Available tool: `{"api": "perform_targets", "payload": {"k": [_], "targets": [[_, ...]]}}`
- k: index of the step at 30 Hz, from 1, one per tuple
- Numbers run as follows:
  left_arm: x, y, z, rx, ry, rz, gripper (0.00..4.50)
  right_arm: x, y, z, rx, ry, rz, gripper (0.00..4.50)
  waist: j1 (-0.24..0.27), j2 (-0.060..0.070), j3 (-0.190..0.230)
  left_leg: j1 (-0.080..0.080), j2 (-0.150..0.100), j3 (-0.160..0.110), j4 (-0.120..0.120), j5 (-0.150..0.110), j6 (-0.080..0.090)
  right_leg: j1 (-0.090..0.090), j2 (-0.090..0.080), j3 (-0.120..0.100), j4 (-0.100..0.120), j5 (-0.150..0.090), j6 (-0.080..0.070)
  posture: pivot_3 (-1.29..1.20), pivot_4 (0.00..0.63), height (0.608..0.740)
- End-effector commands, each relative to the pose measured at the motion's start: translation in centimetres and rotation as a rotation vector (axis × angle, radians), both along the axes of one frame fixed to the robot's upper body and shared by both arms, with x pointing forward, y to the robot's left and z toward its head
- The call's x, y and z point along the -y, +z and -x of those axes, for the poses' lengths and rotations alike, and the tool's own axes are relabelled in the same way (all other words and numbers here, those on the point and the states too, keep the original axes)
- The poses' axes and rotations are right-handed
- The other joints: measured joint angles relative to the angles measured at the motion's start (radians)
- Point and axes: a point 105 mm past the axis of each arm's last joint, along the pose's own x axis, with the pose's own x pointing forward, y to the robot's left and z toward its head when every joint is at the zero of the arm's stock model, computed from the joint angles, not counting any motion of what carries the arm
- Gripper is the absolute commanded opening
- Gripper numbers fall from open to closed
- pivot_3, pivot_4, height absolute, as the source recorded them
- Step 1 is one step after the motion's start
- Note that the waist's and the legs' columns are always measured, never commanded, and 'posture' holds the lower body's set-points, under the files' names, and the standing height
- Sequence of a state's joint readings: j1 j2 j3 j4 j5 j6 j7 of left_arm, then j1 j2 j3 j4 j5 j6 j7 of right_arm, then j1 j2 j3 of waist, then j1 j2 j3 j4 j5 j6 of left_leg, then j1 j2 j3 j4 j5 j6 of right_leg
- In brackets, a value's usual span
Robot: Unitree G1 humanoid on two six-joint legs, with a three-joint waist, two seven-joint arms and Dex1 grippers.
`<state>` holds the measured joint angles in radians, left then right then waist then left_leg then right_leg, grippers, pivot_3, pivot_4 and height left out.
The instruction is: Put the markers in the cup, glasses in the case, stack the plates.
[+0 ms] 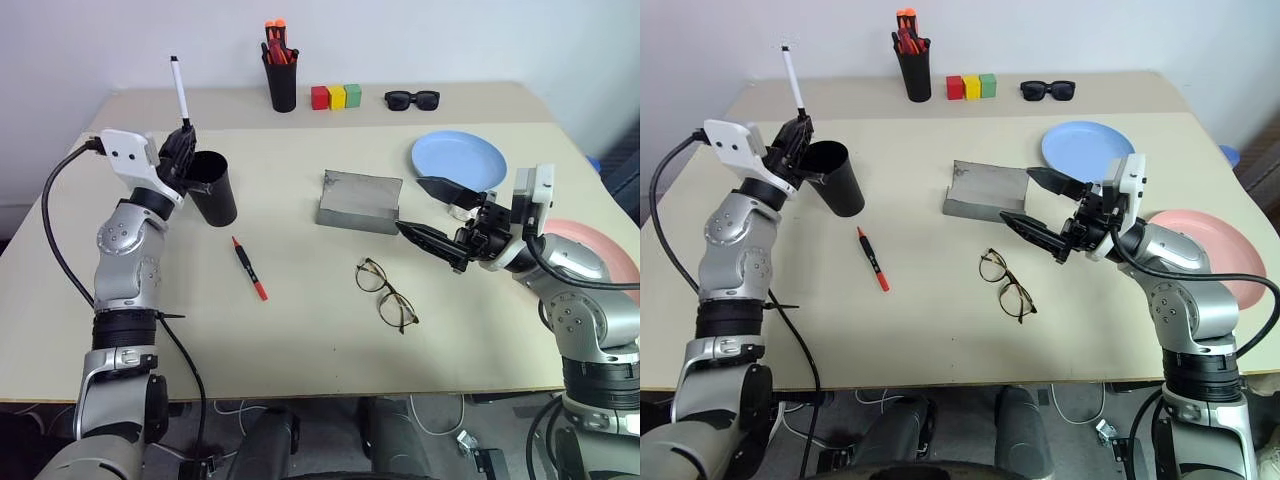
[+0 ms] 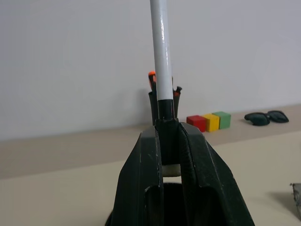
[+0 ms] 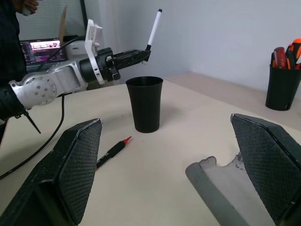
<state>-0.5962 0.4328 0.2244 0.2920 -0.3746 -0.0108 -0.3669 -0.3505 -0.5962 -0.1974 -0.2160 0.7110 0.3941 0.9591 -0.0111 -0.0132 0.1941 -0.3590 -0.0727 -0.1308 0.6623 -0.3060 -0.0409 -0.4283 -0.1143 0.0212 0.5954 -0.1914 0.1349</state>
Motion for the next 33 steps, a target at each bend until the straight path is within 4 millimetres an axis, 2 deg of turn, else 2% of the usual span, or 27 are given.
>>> {"api": "perform_targets", "payload": {"k": [1,2,3,7,11,14,17,19,22,26,28,30,33], "targets": [[-0.6,0.7,0.6,0.049,0.013,-0.004,0.02,0.5,1.1,0.3,0.059,-0.013,0.005,4.5,0.0,0.0,0.0,0.0,0.0,0.0,0.0,0.0,0.0,0.0,0.0,0.0,0.0,0.0,0.0,0.0,0.15,0.74],[-0.7,0.6,0.7,0.047,0.017,-0.006,0.02,0.5,1.0,0.3,0.059,-0.013,0.007,4.5,0.001,0.0,0.0,0.0,0.0,0.0,0.0,0.0,0.0,0.0,0.0,0.0,0.0,0.0,0.0,0.0,0.15,0.74],[-0.7,0.4,0.7,0.044,0.02,-0.008,0.46,0.5,1.0,0.3,0.06,-0.013,0.009,4.5,0.001,0.0,0.0,0.0,0.0,0.0,0.0,0.0,0.0,0.0,0.0,0.0,0.0,0.0,0.0,0.0,0.15,0.74],[-0.8,0.4,0.9,0.052,0.001,0.022,2.31,0.5,0.9,0.3,0.063,-0.013,0.012,4.5,0.001,0.0,0.0,0.0,0.0,0.0,0.0,0.0,0.0,0.0,0.0,0.0,0.0,0.0,0.0,0.0,0.15,0.74],[-1.0,0.5,0.9,0.056,0.02,0.002,4.4,0.5,0.9,0.3,0.066,-0.014,0.014,4.5,0.001,0.0,0.0,0.0,0.0,0.0,0.0,0.0,0.0,0.0,0.0,0.0,0.0,0.0,0.0,0.0,0.15,0.74],[-0.8,0.7,1.0,0.06,0.007,0.013,4.46,0.5,0.8,0.3,0.067,-0.014,0.015,4.5,0.001,0.0,0.0,0.0,0.0,0.0,0.0,0.0,0.0,0.0,0.0,0.0,0.0,0.0,0.0,0.0,0.15,0.74],[0.2,0.8,1.4,0.037,-0.045,0.014,4.46,0.6,0.8,0.2,0.07,-0.015,0.018,4.5,0.0,0.0,0.0,0.0,0.0,0.0,0.0,0.0,0.0,0.0,0.0,0.0,0.0,0.0,0.0,0.0,0.15,0.74],[1.6,0.3,1.7,-0.049,-0.127,0.017,4.46,0.6,0.8,0.2,0.07,-0.015,0.018,4.5,0.0,0.0,0.0,0.0,0.0,0.0,0.0,0.0,0.0,0.0,0.0,0.0,0.0,0.0,0.0,0.0,0.15,0.74],[4.7,-0.1,3.5,-0.205,-0.259,-0.046,4.46,0.8,0.7,0.3,0.063,-0.013,0.025,4.5,-0.001,0.0,0.0,0.0,0.0,0.0,0.0,0.0,0.0,0.0,0.0,0.0,0.001,0.0,0.0,0.0,0.15,0.74],[5.7,0.0,5.4,-0.352,-0.222,-0.018,4.46,1.2,0.5,0.2,0.056,-0.022,0.03,4.5,-0.002,0.0,0.0,0.0,0.0,-0.001,0.0,0.0,0.0,0.0,0.0,0.0,0.001,0.0,0.0,0.0,0.15,0.74],[5.7,0.2,5.8,-0.387,-0.131,-0.075,4.46,1.3,0.4,0.2,0.056,-0.022,0.031,4.5,-0.001,0.0,0.0,0.001,0.0,-0.001,0.0,0.0,0.0,0.0,0.0,0.0,0.002,0.0,0.0,0.0,0.15,0.74],[5.9,-0.7,6.3,-0.479,-0.084,-0.068,4.46,1.3,0.3,0.1,0.053,-0.019,0.029,4.5,-0.001,0.0,0.0,0.001,0.0,-0.001,0.0,0.0,0.0,0.0,0.0,0.0,0.002,0.0,0.0,0.0,0.15,0.74],[6.6,-2.2,6.7,-0.627,-0.072,0.071,4.46,1.1,0.1,-0.1,0.049,-0.008,0.031,4.5,0.001,0.0,0.0,0.002,0.0,-0.001,0.0,0.0,0.0,0.001,0.0,0.0,0.002,0.0,0.0,0.0,0.15,0.74]]}}
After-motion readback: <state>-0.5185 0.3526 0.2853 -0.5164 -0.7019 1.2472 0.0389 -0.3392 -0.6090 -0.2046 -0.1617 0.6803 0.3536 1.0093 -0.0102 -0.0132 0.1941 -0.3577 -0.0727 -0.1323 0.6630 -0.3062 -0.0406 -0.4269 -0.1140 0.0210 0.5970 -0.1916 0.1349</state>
